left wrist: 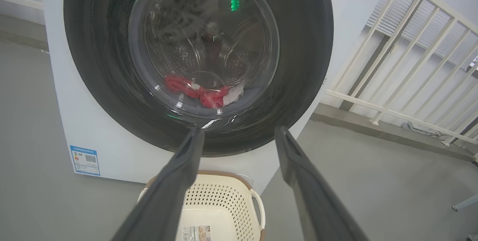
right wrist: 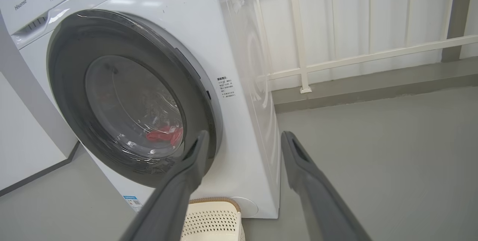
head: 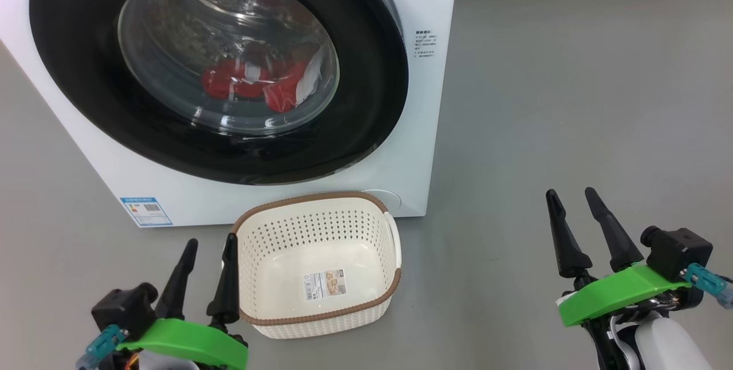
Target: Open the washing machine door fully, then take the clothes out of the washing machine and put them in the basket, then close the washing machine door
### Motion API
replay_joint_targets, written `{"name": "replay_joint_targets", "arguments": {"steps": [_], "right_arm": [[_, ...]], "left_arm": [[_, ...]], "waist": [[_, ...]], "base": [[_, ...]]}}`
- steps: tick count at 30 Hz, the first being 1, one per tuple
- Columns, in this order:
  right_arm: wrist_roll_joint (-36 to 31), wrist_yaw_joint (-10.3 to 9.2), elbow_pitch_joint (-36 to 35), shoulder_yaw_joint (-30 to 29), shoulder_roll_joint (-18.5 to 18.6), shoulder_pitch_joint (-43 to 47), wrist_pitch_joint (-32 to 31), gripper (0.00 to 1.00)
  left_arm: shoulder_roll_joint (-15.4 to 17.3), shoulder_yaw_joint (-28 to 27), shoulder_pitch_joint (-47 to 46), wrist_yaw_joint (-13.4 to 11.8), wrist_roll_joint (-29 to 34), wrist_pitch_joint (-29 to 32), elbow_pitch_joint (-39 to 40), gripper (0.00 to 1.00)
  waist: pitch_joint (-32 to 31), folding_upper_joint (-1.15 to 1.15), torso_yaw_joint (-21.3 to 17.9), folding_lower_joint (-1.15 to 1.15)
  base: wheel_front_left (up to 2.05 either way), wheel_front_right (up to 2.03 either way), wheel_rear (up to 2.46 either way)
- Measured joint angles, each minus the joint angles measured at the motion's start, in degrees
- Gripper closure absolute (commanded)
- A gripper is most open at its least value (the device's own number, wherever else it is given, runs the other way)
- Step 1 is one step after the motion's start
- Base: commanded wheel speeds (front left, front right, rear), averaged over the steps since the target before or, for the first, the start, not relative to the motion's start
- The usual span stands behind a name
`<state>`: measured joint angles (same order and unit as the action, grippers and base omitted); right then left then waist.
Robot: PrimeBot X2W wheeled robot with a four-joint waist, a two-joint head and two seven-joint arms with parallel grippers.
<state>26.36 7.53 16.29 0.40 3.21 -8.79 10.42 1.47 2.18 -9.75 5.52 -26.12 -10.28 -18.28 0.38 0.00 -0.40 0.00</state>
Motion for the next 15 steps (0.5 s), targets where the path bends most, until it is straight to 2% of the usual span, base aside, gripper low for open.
{"name": "replay_joint_targets", "arguments": {"steps": [15], "right_arm": [[-9.78, 0.00, -0.30, 0.47, 0.13, -1.32, 2.55, 0.00]], "left_arm": [[0.09, 0.69, -1.46, -0.01, 9.37, -2.58, 0.34, 0.00]], "waist": [[-0.29, 0.00, -0.01, 0.00]], "base": [[0.00, 0.00, 0.00]]}}
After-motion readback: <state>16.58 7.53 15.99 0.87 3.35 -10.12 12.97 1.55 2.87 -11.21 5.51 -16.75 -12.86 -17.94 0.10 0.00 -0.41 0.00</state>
